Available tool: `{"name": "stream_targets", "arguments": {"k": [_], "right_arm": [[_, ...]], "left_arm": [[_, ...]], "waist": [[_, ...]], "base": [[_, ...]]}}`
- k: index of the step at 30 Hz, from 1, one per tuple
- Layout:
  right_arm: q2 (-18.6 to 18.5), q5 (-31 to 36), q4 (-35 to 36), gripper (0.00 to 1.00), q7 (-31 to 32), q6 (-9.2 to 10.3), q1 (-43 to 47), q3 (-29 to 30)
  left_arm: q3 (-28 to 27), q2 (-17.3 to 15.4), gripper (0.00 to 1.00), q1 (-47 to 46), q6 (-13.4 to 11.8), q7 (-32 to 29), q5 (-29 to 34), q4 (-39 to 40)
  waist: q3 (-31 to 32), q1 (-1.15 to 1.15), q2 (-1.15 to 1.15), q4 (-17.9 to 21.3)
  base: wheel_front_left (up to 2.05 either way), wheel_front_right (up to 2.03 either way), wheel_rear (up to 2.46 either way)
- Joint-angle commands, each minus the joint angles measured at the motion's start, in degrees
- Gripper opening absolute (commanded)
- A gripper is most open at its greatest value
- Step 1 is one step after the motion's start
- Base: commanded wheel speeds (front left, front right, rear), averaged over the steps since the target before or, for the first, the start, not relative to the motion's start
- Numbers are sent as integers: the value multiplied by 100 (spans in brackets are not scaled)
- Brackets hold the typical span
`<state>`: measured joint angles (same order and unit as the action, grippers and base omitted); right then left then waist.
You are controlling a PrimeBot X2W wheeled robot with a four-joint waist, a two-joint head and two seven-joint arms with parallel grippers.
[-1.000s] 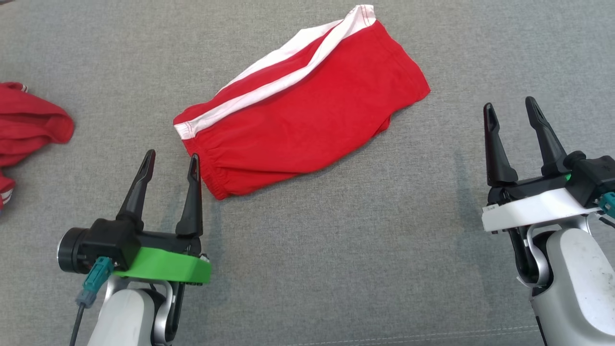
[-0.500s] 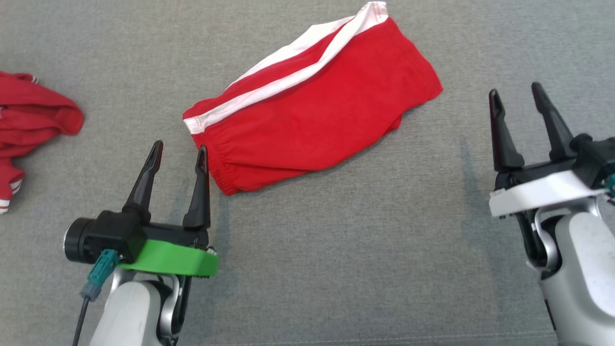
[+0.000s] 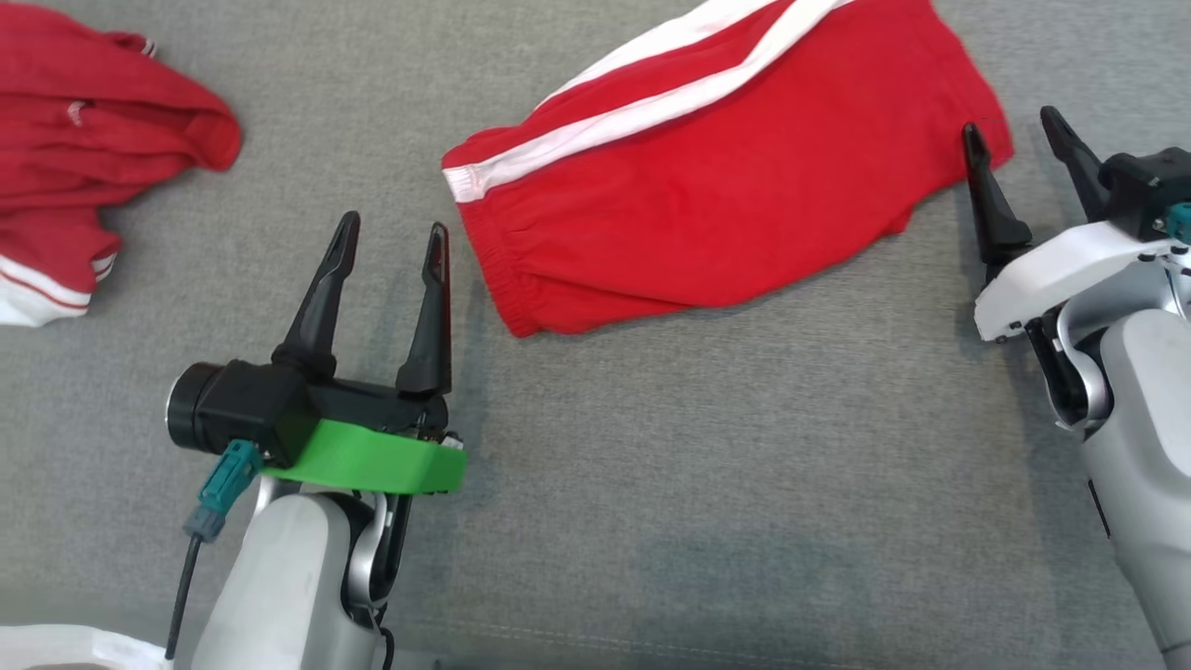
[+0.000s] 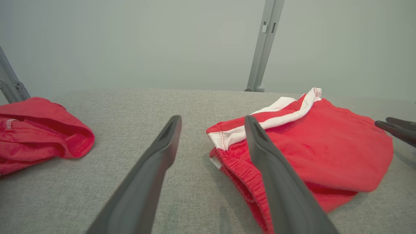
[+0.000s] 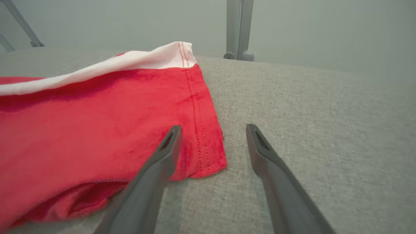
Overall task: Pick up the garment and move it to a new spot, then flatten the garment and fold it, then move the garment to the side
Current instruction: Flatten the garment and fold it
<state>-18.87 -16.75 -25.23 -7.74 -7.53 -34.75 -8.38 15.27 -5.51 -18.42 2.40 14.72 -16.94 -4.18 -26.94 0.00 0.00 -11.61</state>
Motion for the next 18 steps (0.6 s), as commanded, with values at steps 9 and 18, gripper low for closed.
{"name": "stream_targets", "arguments": {"k": [9,18], "right_arm": [[68,-455,-1027,0,-112,5,-369,-501],[195,-962,-993,0,-469,6,87,-567]], "left_arm": [[-75,87,100,-166,44,49,79,-117],[-207,-25,100,-9,62,47,182,-82]], "waist": [[-271,0,0,-226],[-41,0,0,235]], "base": [[0,0,0],[0,0,0]]}}
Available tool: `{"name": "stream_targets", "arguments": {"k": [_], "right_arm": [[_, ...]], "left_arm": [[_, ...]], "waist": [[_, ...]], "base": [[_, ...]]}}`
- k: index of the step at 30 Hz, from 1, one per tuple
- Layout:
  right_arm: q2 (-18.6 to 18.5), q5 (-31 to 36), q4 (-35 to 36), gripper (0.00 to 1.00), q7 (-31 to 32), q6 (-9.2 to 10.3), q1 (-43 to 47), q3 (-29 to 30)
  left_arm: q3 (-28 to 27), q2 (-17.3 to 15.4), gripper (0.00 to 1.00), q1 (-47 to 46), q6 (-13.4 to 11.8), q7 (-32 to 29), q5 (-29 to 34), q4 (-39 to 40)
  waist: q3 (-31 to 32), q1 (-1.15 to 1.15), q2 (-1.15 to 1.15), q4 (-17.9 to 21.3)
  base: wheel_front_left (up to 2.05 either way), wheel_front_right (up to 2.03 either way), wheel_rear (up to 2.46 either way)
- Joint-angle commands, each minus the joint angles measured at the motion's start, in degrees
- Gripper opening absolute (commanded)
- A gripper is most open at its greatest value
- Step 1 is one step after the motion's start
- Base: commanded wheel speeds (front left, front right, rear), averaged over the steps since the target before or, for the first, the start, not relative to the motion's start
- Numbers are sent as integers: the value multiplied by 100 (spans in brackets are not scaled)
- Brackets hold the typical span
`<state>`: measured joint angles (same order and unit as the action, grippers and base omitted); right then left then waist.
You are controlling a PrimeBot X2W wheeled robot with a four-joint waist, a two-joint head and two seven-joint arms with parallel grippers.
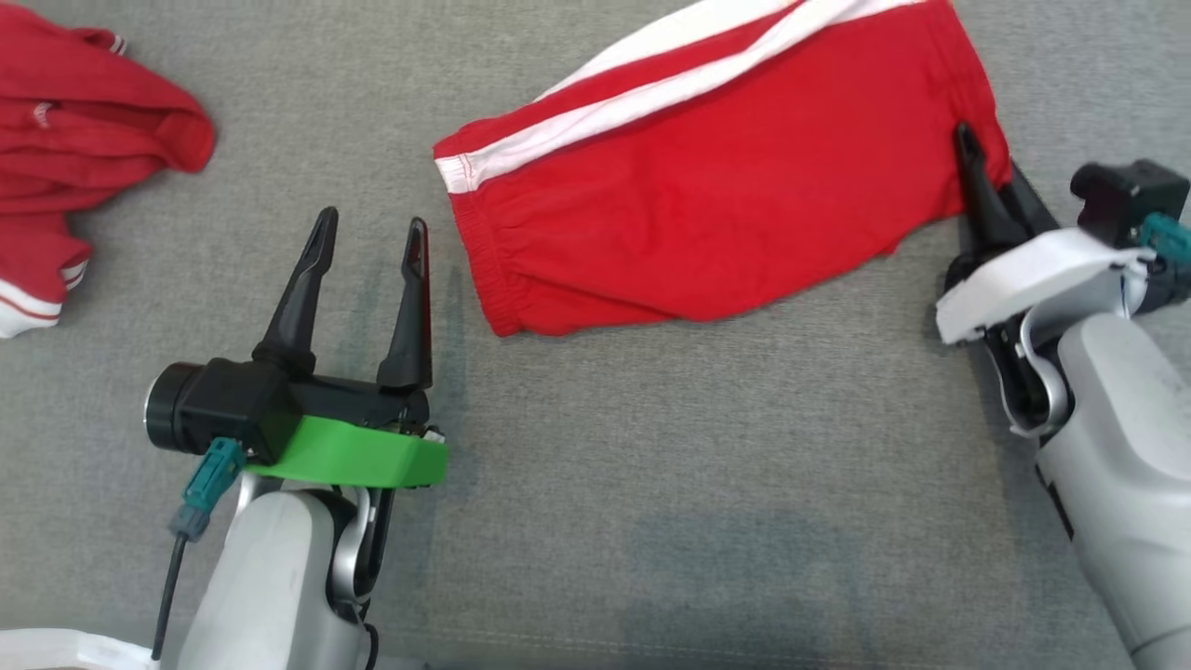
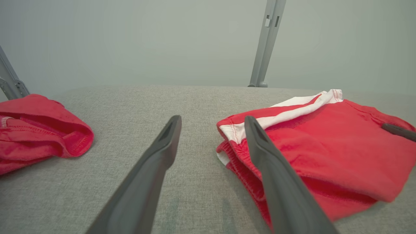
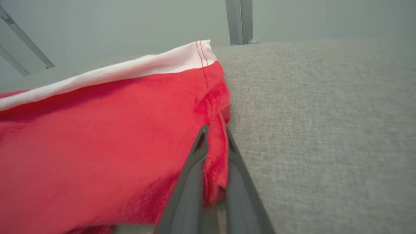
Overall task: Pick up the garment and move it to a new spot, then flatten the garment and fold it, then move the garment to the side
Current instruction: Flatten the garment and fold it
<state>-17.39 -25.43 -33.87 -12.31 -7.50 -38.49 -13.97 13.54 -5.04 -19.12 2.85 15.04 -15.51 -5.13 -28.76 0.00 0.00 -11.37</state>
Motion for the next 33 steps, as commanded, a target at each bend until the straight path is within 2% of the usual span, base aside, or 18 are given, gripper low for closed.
{"name": "stream_targets", "arguments": {"k": [1,6,12,19,26,33], "right_arm": [[92,-151,0,0,-104,6,704,125],[217,-172,293,0,-206,7,1300,469],[455,-122,687,0,-252,12,2055,1153],[625,11,991,0,-271,7,2231,1459],[739,266,1381,0,-187,3,1841,1260],[1113,513,2117,0,188,2,1268,239]], "left_arm": [[-55,-108,100,91,7,16,48,15],[-106,-198,100,191,-57,7,70,63],[-137,-309,100,362,-131,-130,64,235],[-103,-409,100,462,-175,-315,72,426],[-69,-429,100,519,-207,-383,22,486],[-14,-397,100,587,-242,-408,-27,445]], "waist": [[207,0,0,335],[336,0,0,593],[455,0,0,913],[545,0,0,1082],[687,0,0,1094],[853,0,0,985]], "base": [[0,0,0],[0,0,0],[0,0,0],[0,0,0],[0,0,0],[0,0,0]]}}
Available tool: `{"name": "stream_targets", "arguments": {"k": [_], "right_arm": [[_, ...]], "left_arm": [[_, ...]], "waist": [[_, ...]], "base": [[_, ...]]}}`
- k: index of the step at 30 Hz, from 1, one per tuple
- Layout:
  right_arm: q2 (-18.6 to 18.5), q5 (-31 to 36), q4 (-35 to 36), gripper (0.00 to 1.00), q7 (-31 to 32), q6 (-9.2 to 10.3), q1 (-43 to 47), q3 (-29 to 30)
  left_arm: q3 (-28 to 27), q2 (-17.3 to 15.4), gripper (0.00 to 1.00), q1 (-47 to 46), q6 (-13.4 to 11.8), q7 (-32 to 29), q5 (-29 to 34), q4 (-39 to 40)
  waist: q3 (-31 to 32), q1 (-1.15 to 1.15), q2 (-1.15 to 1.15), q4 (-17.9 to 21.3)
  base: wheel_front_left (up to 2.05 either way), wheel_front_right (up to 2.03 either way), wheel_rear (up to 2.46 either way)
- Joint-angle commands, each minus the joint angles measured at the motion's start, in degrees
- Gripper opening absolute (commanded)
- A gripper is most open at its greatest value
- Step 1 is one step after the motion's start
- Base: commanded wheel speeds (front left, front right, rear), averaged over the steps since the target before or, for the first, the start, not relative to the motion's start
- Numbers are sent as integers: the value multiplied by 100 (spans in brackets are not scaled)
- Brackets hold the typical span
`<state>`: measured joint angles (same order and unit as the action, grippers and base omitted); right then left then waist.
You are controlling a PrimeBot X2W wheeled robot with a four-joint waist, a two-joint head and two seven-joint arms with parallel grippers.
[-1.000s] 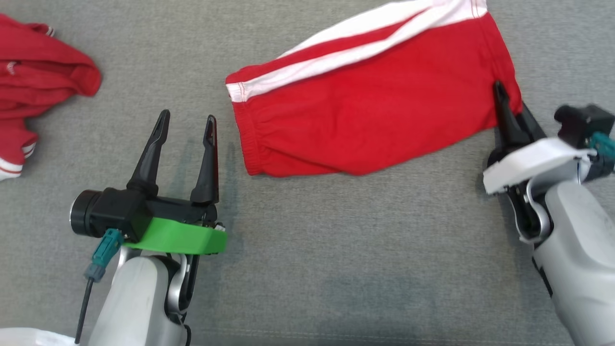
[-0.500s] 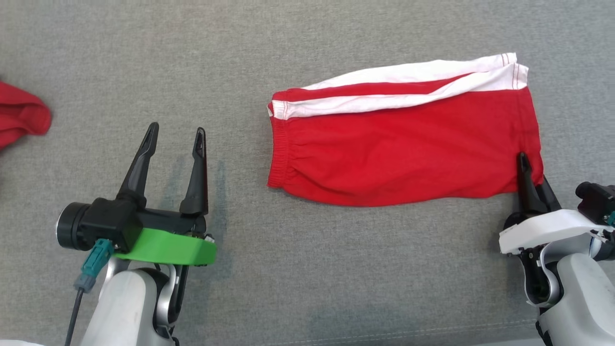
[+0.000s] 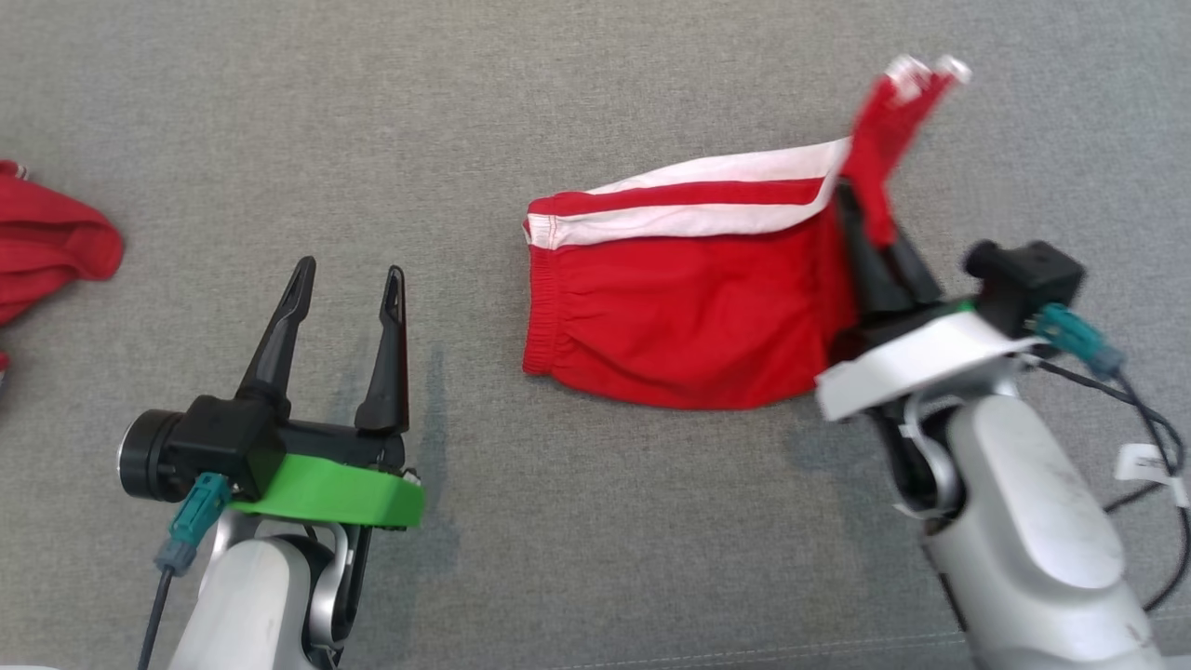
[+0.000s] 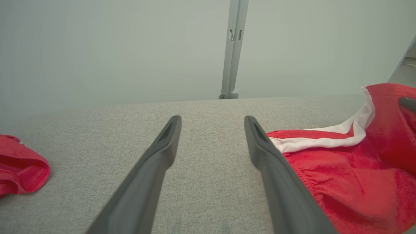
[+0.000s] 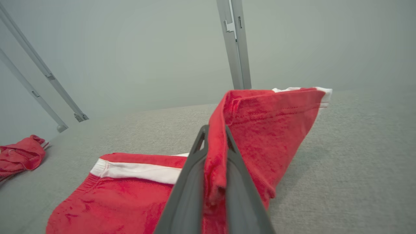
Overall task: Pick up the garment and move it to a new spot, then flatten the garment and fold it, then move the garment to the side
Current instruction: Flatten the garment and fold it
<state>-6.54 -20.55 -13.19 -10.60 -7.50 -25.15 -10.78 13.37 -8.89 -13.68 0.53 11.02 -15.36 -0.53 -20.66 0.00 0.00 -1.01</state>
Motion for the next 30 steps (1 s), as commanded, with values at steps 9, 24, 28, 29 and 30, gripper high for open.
{"name": "stream_targets", "arguments": {"k": [9,24,28,29,30], "right_arm": [[346,-466,-102,0,200,2,-513,-1923],[356,-906,-955,100,-294,2,-802,-2780],[346,-695,-620,100,-411,2,-693,-2504],[344,-583,-533,100,-425,2,-635,-2345],[345,-475,-434,100,-434,2,-567,-2163]], "left_arm": [[86,62,100,-26,-6,72,-100,-89],[99,127,100,-106,-52,221,-152,-301],[52,77,100,-92,-91,236,-167,-300],[30,54,100,-85,-112,242,-169,-297],[7,28,100,-76,-120,250,-155,-291]], "waist": [[8,0,0,-393],[-50,0,0,-478],[52,0,0,-368],[81,0,0,-335],[111,0,0,-304]], "base": [[0,0,0],[0,0,0],[0,0,0],[0,0,0],[0,0,0]]}}
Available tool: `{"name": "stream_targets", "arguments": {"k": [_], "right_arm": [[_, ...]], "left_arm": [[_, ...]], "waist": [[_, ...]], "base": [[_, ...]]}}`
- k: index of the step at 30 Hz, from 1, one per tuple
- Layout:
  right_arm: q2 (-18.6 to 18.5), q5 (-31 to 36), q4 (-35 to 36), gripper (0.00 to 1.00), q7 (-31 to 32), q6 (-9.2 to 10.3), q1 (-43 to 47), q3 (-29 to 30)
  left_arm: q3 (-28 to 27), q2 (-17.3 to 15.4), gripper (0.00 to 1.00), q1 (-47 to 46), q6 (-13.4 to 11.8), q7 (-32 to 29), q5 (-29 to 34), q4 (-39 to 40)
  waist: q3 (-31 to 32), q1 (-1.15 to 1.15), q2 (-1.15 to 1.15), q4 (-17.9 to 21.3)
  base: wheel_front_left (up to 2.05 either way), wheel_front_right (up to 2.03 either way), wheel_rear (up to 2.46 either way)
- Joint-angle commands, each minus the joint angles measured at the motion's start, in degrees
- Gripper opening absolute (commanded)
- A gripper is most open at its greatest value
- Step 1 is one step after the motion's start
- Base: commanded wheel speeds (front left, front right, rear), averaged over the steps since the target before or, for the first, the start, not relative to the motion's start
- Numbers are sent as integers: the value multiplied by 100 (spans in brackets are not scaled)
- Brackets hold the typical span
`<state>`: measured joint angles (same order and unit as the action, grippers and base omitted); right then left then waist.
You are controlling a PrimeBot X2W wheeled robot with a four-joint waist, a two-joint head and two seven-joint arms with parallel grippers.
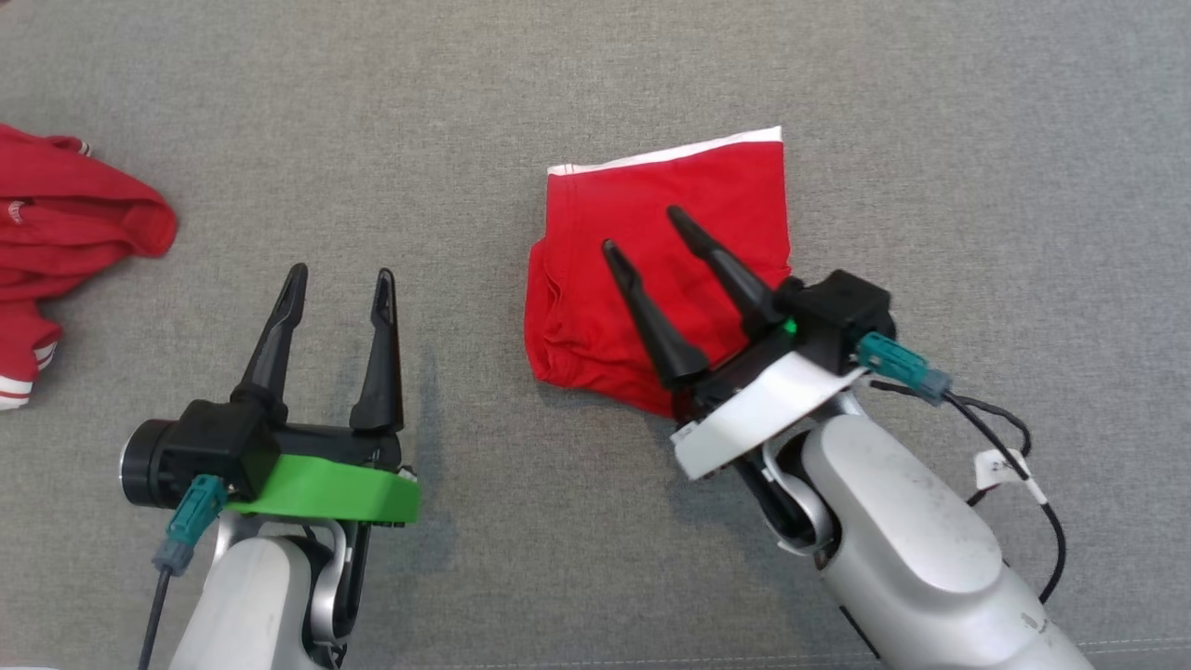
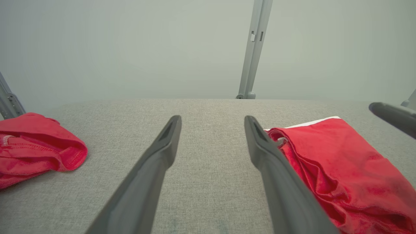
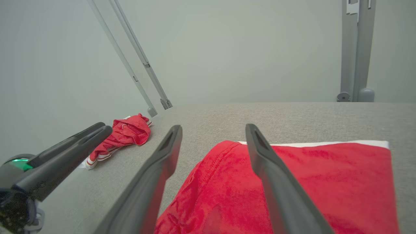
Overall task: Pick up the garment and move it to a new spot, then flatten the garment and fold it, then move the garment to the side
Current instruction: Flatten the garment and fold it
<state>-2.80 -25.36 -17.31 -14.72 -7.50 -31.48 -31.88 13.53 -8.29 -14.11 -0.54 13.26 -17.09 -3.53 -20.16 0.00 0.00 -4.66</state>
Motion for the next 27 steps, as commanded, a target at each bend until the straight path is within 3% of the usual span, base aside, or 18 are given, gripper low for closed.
{"name": "stream_targets", "arguments": {"k": [1,10,13,27], "right_arm": [[-26,101,76,100,-34,2,139,128],[-308,889,847,100,14,2,1125,2270],[-363,1050,1063,100,123,1,1436,2733],[-425,1190,1717,100,660,2,2416,2971]], "left_arm": [[-28,-58,100,-16,-46,31,32,17],[-255,-237,100,232,-165,18,-87,144],[-328,-320,100,326,-197,-6,-109,207],[-213,-594,100,1042,-285,-351,-36,581]], "waist": [[91,0,0,93],[384,0,0,299],[486,0,0,359],[1163,0,0,465]], "base": [[0,0,0],[0,0,0],[0,0,0],[0,0,0]]}}
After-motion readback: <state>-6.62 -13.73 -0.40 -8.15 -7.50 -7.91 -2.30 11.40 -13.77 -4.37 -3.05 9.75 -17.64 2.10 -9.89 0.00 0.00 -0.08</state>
